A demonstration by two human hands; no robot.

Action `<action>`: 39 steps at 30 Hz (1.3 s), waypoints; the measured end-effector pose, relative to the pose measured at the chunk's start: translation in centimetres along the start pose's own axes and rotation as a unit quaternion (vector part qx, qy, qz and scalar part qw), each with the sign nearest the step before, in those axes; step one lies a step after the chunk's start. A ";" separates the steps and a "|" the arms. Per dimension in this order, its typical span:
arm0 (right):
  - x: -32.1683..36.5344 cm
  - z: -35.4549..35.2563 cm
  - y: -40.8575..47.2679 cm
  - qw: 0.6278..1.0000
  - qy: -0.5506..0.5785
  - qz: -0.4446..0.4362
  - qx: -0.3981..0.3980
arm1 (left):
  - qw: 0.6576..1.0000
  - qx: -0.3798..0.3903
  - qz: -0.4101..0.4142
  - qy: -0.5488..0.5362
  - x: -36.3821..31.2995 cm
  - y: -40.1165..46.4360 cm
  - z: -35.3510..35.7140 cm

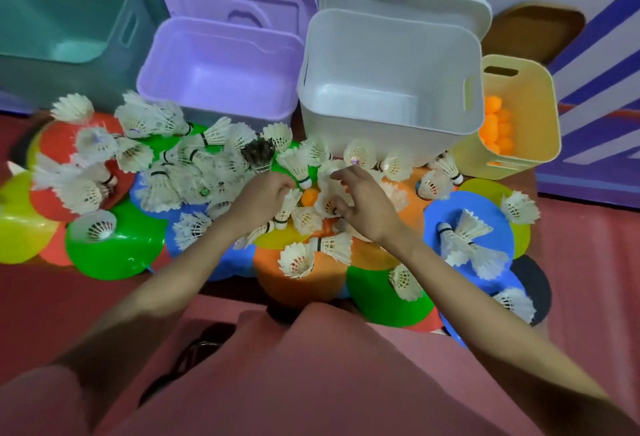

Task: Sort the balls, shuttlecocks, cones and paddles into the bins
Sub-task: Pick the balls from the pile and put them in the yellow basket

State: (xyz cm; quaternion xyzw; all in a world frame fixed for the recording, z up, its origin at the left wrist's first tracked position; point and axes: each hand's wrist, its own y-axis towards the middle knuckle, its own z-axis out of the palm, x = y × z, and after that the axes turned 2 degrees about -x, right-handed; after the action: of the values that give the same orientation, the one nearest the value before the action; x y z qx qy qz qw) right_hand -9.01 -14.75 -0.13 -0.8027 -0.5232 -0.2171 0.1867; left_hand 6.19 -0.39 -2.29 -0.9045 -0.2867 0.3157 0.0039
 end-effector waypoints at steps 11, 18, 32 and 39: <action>3.8 5.1 3.8 0.969 -0.234 0.077 -0.013 | 0.969 0.141 0.040 0.197 -0.4 3.1 -1.7; 4.1 6.9 5.5 0.944 -0.303 0.132 0.016 | 0.959 0.201 0.054 0.190 0.0 3.9 -1.9; 3.6 8.0 5.8 0.952 -0.249 0.174 0.037 | 0.984 0.127 0.057 0.108 1.9 2.8 -2.1; 3.8 4.1 4.5 0.978 -0.131 0.162 0.014 | 0.995 0.064 0.066 0.044 1.9 2.3 -3.5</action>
State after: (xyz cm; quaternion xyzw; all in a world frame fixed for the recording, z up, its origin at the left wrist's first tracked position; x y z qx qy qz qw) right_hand -2.90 -11.43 -1.87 -0.8957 -0.4090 -0.0696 0.1602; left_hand 10.57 -0.74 -0.99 -0.9325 -0.2050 0.2926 0.0531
